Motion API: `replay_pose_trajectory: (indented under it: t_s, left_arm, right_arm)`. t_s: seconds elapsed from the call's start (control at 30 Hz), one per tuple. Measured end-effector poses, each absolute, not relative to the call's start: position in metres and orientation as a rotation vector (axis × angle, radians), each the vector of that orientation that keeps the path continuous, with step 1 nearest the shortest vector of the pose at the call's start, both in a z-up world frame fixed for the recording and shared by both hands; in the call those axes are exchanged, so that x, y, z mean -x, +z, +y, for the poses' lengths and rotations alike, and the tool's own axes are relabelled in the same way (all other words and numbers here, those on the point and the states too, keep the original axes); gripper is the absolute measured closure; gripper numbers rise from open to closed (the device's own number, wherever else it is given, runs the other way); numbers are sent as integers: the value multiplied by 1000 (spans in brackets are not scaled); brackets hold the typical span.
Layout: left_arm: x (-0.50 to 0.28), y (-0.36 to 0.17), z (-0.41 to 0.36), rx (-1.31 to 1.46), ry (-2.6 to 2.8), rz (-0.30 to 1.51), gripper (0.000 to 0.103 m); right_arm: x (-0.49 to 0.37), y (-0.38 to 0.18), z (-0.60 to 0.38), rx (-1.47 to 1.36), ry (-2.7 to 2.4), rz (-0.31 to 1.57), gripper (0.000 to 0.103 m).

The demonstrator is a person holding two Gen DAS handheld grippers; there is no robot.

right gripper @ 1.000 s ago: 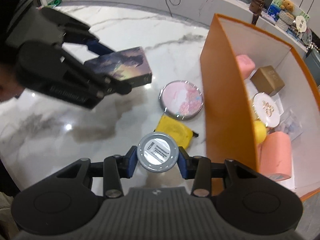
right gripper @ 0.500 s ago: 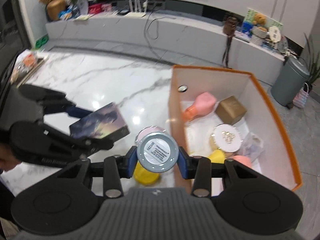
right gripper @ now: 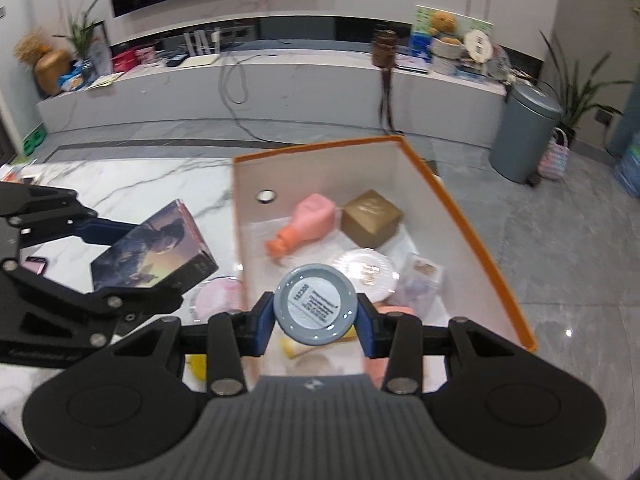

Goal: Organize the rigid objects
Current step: 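Carry the photo-card box and grey jar over the orange box with both tools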

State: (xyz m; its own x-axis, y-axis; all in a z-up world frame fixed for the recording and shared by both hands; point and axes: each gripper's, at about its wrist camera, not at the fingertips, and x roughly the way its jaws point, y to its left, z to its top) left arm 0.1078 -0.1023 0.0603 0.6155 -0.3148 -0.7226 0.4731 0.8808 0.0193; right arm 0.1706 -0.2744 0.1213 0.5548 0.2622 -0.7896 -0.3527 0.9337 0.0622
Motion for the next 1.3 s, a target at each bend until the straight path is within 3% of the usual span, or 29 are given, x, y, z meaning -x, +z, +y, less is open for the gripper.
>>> replay_pose_trajectory:
  t_s: [0.37, 0.7, 1.3]
  left_arm:
    - [-131, 47, -141, -257, -525, 809, 36]
    - [-204, 53, -143, -103, -487, 882, 36]
    - [-232, -7, -171, -290, -363, 1055, 36]
  right_arm:
    - [-186, 111, -310, 74, 287, 932, 61]
    - [-201, 98, -317, 56, 258, 965, 61]
    - [-215, 59, -285, 125, 347, 1076, 61]
